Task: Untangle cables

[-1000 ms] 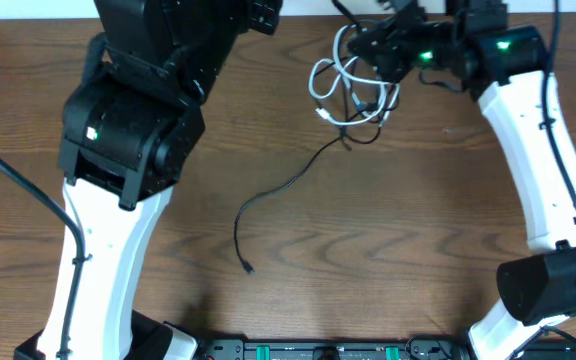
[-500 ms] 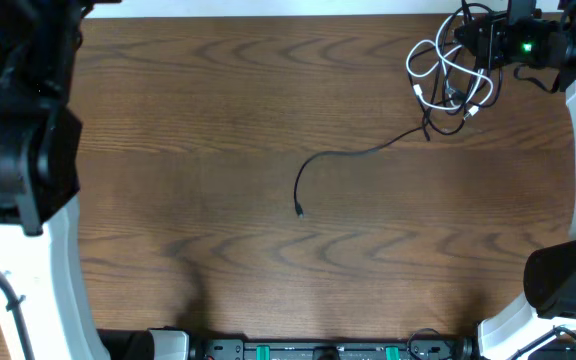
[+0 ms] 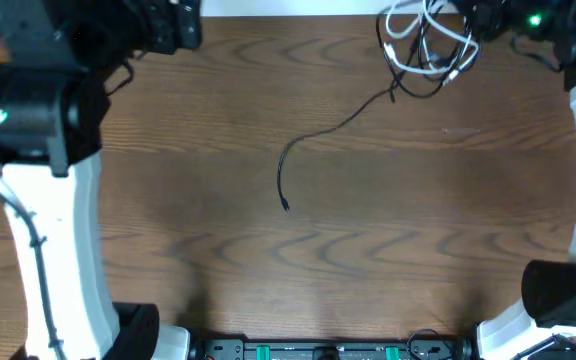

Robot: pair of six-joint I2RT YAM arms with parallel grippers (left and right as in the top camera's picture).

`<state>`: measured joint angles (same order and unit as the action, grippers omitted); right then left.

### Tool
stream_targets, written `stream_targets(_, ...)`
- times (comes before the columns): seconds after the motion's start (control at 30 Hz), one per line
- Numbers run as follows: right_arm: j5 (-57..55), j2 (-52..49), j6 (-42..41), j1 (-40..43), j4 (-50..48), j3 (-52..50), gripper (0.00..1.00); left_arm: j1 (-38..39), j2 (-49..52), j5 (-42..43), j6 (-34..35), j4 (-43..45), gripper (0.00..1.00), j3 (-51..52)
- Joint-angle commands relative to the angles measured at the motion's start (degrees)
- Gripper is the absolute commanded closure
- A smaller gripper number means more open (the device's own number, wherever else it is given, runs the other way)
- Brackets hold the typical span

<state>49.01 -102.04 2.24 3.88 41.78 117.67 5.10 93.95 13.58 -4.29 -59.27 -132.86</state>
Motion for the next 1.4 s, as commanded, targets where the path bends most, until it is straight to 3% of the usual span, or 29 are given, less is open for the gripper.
stream_targets(0.0,4.94,4.79,-4.52,-1.68,-0.44,8.41,0.99,2.71,4.17,6.1,0.13,-3.15,0.05,0.24)
stream_targets(0.17,4.94,4.87,-6.71,-5.6,0.04,13.86,0.99,9.9,8.81,19.96,-2.73,-3.21,0.05,0.26)
stream_targets(0.37,1.22,4.42,-5.92,-9.09,2.21,13.86,0.99,17.31,9.22,20.28,-3.37,1.77,0.06,0.24)
stream_targets(0.93,-5.2,-0.44,-1.92,-12.7,7.96,13.84,0.99,20.87,7.08,23.3,-3.15,3.61,0.07,0.2)
stream_targets(1.0,-5.4,-0.72,-1.92,-13.4,7.72,13.84,0.99,22.08,7.08,23.3,-3.15,4.35,0.16,0.2)
stream_targets(1.13,-5.64,-0.74,-1.77,-13.94,7.21,13.84,0.99,22.73,7.08,23.28,-3.1,4.72,0.21,0.2)
stream_targets(1.23,-5.57,-0.74,-1.77,-14.14,7.19,13.84,0.99,23.02,7.08,23.28,-3.1,4.74,0.37,0.2)
stream_targets(1.3,-5.57,-0.74,-1.77,-14.45,7.19,13.84,0.99,23.02,7.1,23.28,-3.1,4.74,0.54,0.2)
stream_targets(1.37,-5.53,-0.74,-1.77,-15.13,7.19,13.84,0.99,22.99,7.1,23.28,-3.1,4.74,0.61,0.2)
